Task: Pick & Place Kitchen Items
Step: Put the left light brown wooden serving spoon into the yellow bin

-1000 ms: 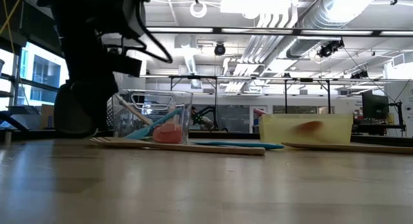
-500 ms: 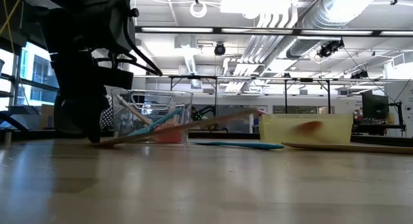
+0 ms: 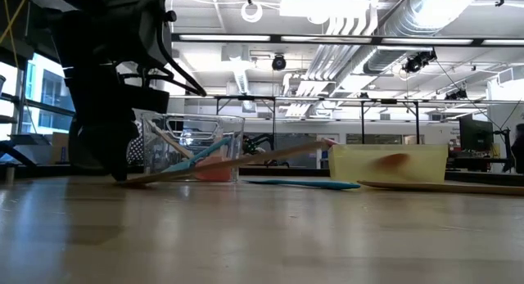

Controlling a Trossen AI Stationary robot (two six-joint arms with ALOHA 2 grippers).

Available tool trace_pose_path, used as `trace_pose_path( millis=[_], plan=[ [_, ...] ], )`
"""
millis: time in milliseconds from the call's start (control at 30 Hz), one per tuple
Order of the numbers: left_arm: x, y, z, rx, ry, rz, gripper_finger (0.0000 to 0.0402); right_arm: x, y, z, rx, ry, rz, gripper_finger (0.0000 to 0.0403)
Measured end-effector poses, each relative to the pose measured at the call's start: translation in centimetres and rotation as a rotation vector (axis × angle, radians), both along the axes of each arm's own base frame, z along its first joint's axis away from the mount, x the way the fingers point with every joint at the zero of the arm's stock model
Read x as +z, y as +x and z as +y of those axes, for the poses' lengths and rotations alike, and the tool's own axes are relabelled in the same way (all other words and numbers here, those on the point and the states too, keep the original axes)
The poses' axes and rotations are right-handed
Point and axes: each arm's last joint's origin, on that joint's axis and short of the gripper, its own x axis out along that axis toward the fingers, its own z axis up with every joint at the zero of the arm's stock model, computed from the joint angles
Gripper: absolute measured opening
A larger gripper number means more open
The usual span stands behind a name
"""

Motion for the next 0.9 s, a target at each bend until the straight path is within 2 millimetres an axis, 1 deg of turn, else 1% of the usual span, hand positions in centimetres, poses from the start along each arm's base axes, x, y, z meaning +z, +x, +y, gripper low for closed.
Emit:
trace_pose_path(
  millis=[100,200,300,433,533,633,733,800,900],
  plan=[
    [0.0,0.0,0.0,0.000,-0.001,0.001,0.0000,-0.3,0.9,-1.4,-0.037,-0.032,0.032,0.0243],
    [0.0,0.0,0.0,0.000,-0.002,0.001,0.0000,-1.4,1.9,-2.9,-0.037,-0.110,0.110,0.0243],
    [0.0,0.0,0.0,0.000,-0.003,0.001,0.0000,-3.2,3.2,-4.1,-0.006,-0.179,0.204,0.0243],
    [0.0,0.0,0.0,0.000,-0.003,-0.001,0.0000,-6.4,4.9,-5.4,0.049,-0.293,0.321,0.0243],
    [0.0,0.0,0.0,-0.006,-0.003,-0.001,0.0000,-8.5,5.8,-6.3,0.053,-0.372,0.373,0.0243],
    [-0.1,0.0,0.0,-0.009,-0.003,0.000,0.0000,-10.0,6.3,-6.8,0.055,-0.461,0.398,0.0243],
    [-0.1,0.0,0.0,-0.010,-0.003,-0.001,0.0000,-10.6,6.2,-6.7,0.065,-0.565,0.392,0.0243],
    [-0.1,0.0,0.0,-0.010,-0.003,-0.001,0.0000,-10.5,6.2,-6.6,0.064,-0.626,0.370,0.0243],
    [-0.1,0.1,0.0,-0.010,-0.003,-0.002,0.0000,-10.4,6.3,-6.7,0.073,-0.659,0.371,0.0243]
  ],
)
